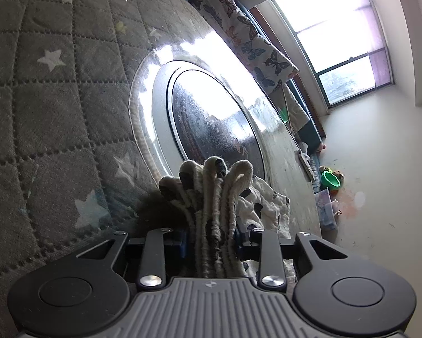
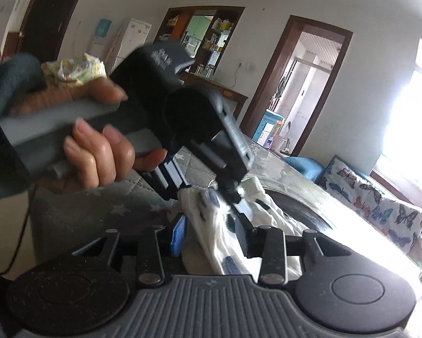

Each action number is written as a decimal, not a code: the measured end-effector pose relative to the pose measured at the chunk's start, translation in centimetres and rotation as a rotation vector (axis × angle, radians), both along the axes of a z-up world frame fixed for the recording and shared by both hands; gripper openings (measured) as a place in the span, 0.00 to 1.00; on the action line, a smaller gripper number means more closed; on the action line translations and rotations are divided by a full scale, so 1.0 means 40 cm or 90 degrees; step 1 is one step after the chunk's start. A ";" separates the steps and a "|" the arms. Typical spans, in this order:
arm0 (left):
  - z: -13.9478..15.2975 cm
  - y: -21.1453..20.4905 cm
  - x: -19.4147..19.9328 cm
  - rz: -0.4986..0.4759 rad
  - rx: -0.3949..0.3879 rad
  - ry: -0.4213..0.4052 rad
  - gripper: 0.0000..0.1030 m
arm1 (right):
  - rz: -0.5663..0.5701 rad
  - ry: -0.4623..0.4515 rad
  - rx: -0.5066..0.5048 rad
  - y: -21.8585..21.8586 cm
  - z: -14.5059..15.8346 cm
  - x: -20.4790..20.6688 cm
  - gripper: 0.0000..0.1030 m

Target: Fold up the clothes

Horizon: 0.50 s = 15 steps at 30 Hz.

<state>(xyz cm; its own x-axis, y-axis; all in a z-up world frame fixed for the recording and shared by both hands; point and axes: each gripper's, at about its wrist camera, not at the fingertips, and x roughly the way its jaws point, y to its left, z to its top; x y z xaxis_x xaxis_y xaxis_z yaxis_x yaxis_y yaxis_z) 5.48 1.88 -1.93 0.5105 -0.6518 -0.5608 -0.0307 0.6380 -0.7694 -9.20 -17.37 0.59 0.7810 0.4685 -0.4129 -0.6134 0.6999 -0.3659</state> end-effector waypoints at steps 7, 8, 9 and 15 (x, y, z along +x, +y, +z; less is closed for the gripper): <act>0.007 -0.011 -0.002 -0.007 0.012 -0.004 0.31 | -0.099 0.110 0.130 -0.160 0.063 0.028 0.37; 0.008 -0.010 -0.002 -0.008 0.013 -0.003 0.31 | -0.123 0.120 0.146 -0.187 0.068 0.036 0.37; 0.009 -0.012 0.001 -0.009 0.015 -0.004 0.31 | -0.145 0.128 0.155 -0.212 0.070 0.042 0.37; 0.015 -0.019 0.011 -0.014 0.025 -0.005 0.31 | -0.253 0.208 0.201 -0.344 0.035 0.078 0.37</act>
<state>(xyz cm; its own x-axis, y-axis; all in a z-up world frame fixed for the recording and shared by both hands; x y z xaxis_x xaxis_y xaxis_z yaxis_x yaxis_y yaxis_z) 5.92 1.12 -1.35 0.5009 -0.6406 -0.5819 -0.0101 0.6680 -0.7441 -6.09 -31.11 2.00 0.7773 0.3066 -0.5494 -0.3287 0.9425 0.0608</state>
